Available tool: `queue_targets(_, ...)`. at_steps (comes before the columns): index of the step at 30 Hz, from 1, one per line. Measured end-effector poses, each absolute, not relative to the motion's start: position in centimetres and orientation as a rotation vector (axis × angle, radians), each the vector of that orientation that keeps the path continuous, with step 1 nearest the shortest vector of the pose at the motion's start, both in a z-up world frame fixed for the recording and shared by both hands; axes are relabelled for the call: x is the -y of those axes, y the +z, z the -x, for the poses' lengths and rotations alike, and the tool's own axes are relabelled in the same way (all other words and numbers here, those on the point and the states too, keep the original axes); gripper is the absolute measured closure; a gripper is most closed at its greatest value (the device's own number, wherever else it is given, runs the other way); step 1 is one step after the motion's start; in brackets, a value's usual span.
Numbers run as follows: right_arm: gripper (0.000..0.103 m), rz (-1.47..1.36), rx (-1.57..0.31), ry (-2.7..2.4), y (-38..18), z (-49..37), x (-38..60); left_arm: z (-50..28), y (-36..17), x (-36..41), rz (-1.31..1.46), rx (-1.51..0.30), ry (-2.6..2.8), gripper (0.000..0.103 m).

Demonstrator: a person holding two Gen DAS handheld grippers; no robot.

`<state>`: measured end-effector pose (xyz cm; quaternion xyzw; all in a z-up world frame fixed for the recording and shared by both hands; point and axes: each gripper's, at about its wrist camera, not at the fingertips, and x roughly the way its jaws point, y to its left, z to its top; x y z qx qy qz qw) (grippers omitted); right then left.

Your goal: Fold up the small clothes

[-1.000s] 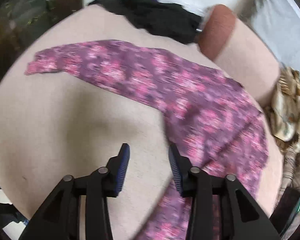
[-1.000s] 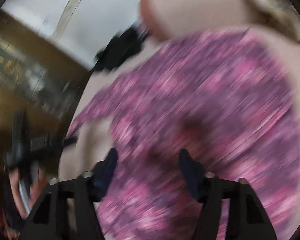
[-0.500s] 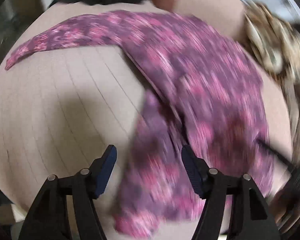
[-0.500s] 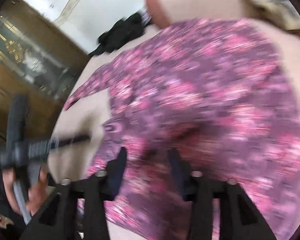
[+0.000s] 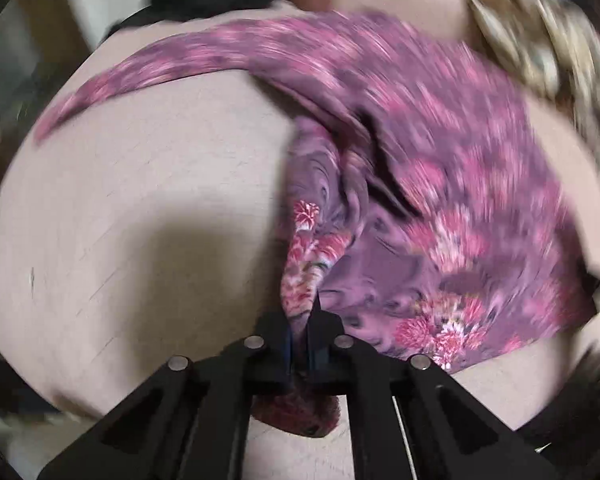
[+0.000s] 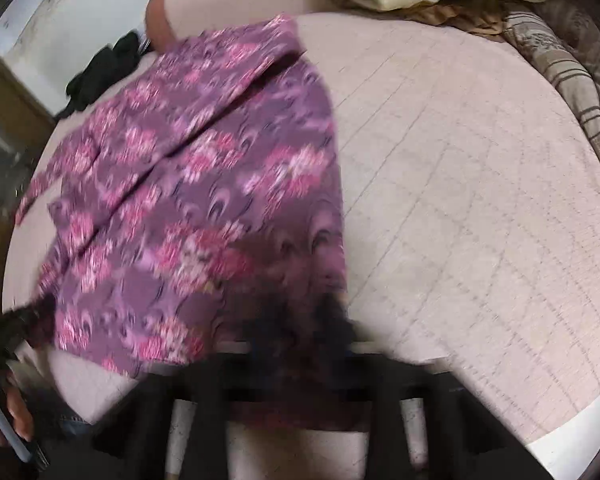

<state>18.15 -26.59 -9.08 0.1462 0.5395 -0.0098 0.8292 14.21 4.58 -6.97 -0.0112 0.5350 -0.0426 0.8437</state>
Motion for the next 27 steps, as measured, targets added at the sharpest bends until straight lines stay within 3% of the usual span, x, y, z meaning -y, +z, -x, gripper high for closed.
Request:
queue_targets(4,0.099,-0.379,-1.000,-0.034,-6.6,-15.8,28.3,-13.2,-4.7,-10.5,0.372,-1.138,-0.158,0.098)
queue_targets(8,0.100,-0.452,-0.977,-0.066,-6.0,-13.9,29.4,-13.2,-7.1,-14.0,0.630,-1.221,-0.136,0.099)
queue_targets(12,0.100,-0.358,-1.143,-0.130,-8.8,-15.5,27.9,-13.4,-9.4,-13.3,0.607,-1.328,-0.095,0.099)
queue_targets(16,0.102,-0.361,-1.078,-0.223,-6.7,-13.1,29.0,-12.3,-7.8,-11.6,0.470,-1.299,-0.110,0.098)
queue_targets(20,0.102,-0.329,-1.153,-0.261,-8.3,-14.4,28.9,-12.2,-8.0,-11.2,0.353,-1.279,-0.073,0.096)
queue_targets(22,0.101,-0.331,-1.073,-0.209,-6.8,-14.3,28.2,-11.6,-6.9,-10.9,0.305,-1.214,-0.058,0.095)
queue_targets(23,0.091,-0.314,-0.995,-0.173,-5.4,-13.6,27.6,-11.2,-6.4,-11.2,0.300,-1.181,-0.059,0.090)
queue_targets(24,0.061,-0.305,-0.945,-0.138,-4.6,-13.1,27.2,-10.7,-5.9,-11.5,0.304,-1.148,-0.064,0.080)
queue_targets(26,0.027,-0.295,-0.841,-0.062,-3.1,-12.4,26.2,-10.3,-4.7,-11.9,0.309,-1.093,-0.050,0.063)
queue_targets(27,0.027,-0.293,-0.810,-0.044,-2.6,-12.2,25.7,-9.9,-4.1,-12.1,0.307,-1.059,-0.040,0.058)
